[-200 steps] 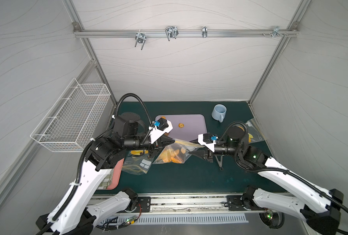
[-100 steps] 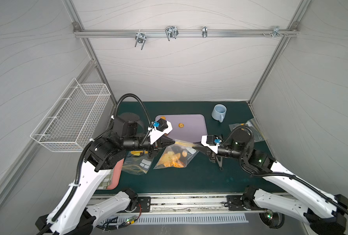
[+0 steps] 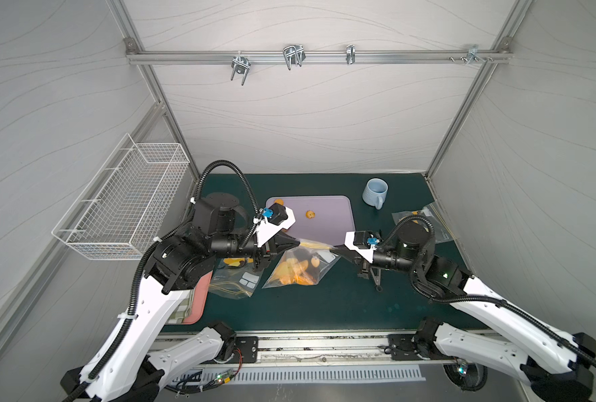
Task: Put the cookies into a resealable bag to prevent moisture
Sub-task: Close the ziploc bag at the center of the board.
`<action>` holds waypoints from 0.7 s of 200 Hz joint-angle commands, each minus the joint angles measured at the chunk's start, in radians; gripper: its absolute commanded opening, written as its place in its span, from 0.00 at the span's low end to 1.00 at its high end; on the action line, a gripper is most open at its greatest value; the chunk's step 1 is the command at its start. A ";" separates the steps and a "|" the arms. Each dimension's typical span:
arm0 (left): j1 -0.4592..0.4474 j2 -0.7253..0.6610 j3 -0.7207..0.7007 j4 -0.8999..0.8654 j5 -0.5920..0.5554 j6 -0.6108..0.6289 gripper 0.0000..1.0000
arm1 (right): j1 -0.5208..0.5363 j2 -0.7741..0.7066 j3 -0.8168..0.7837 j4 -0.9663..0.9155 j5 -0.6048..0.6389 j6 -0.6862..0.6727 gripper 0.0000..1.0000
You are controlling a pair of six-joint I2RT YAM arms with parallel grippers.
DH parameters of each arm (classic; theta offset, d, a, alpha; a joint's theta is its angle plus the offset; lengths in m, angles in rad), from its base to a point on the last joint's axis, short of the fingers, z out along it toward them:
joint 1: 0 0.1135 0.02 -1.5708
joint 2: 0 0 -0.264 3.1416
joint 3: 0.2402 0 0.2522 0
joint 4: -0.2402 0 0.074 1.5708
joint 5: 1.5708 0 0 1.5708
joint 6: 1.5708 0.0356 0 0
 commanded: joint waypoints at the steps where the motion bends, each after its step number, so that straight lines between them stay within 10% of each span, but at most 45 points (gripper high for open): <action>1: 0.002 -0.008 0.028 0.038 0.016 0.027 0.00 | 0.006 0.006 0.015 0.014 -0.023 -0.003 0.00; 10: 0.002 -0.008 0.028 0.038 0.017 0.028 0.00 | 0.006 0.010 0.018 0.013 -0.035 -0.003 0.04; 21: 0.002 -0.009 0.030 0.038 0.019 0.025 0.00 | 0.007 0.015 0.021 0.012 -0.050 -0.005 0.39; 54: 0.002 -0.012 0.028 0.041 0.022 0.022 0.00 | 0.014 0.041 0.035 0.023 -0.058 -0.003 0.45; 79: 0.002 -0.009 0.028 0.040 0.024 0.022 0.00 | 0.025 0.055 0.052 0.039 -0.058 -0.003 0.41; 89: 0.002 -0.008 0.026 0.041 0.025 0.022 0.00 | 0.030 0.057 0.060 0.039 -0.051 -0.002 0.00; 128: 0.002 -0.008 0.022 0.040 0.021 0.023 0.00 | 0.032 0.042 0.049 0.049 -0.039 0.009 0.00; 140: 0.002 -0.006 0.022 0.041 0.023 0.022 0.00 | 0.032 0.042 0.047 0.055 -0.047 0.002 0.50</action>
